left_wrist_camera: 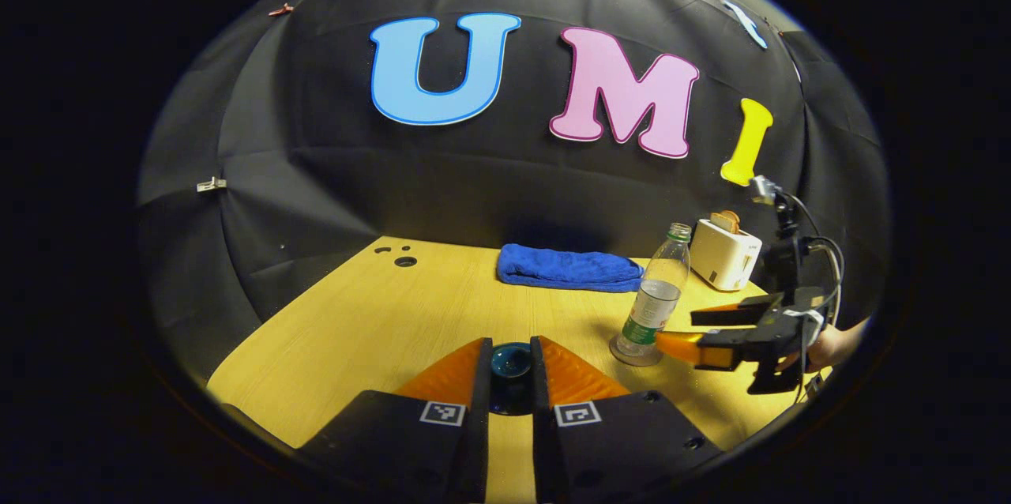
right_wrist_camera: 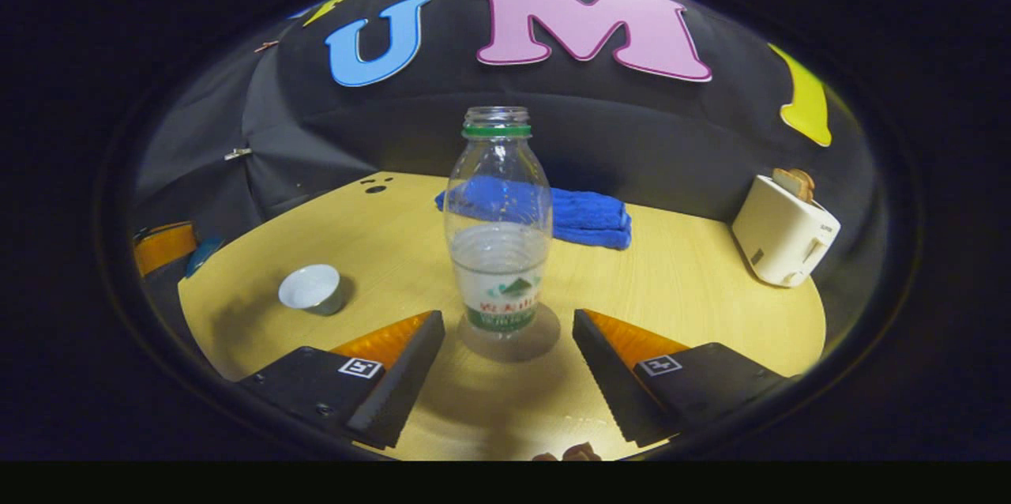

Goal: Open the teacup lid with one hand, grasp the water bottle and pour water into the teacup with the other hand; after pouring, place the water bottle on the coaster and then close the teacup lid.

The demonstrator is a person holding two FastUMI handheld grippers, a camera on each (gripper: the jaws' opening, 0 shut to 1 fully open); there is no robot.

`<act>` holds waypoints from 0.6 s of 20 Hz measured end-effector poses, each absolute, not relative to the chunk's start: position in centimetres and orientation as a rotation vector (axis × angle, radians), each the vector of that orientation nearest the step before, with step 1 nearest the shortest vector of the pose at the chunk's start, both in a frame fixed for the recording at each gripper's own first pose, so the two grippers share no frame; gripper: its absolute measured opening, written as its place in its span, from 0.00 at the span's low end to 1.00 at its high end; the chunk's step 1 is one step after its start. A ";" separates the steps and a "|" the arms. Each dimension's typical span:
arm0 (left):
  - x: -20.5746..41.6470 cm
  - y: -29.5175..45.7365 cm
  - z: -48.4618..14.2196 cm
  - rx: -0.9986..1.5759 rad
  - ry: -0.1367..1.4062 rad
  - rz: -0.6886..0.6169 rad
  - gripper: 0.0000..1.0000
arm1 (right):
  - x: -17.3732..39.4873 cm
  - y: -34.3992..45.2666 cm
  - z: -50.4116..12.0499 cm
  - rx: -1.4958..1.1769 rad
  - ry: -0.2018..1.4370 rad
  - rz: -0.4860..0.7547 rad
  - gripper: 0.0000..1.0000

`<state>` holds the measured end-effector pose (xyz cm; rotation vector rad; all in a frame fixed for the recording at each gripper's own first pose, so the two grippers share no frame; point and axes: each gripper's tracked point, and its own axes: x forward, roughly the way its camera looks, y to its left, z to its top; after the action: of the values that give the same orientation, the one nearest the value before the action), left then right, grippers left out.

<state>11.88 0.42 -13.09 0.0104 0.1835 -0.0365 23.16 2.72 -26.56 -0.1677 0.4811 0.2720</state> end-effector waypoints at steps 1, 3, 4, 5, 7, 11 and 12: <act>12.5 0.3 -13.4 0.010 0.185 -0.038 0.27 | 22.3 2.4 -26.3 -0.167 0.483 0.270 1.00; 13.9 0.0 -14.2 0.013 0.180 -0.041 0.27 | 20.6 1.8 -25.1 -0.155 0.472 0.268 1.00; 14.6 -0.1 -14.6 0.014 0.180 -0.041 0.27 | 19.8 1.6 -24.6 -0.147 0.469 0.269 1.00; 15.4 -0.3 -15.1 0.013 0.180 -0.043 0.27 | 19.1 1.3 -24.1 -0.144 0.470 0.272 1.00; 16.7 -0.6 -16.2 0.010 0.183 -0.044 0.27 | 17.6 0.9 -23.5 -0.126 0.482 0.280 1.00; 18.9 -1.0 -18.3 0.040 0.191 -0.046 0.27 | 15.1 -0.1 -23.2 -0.166 0.503 0.290 1.00; 19.3 -1.0 -18.7 0.049 0.195 -0.048 0.27 | 14.6 -0.2 -23.3 -0.167 0.514 0.290 1.00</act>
<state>19.28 -1.00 -18.72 0.0490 0.1951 -0.0478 14.59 -0.20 -23.28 -0.1674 0.5139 0.2897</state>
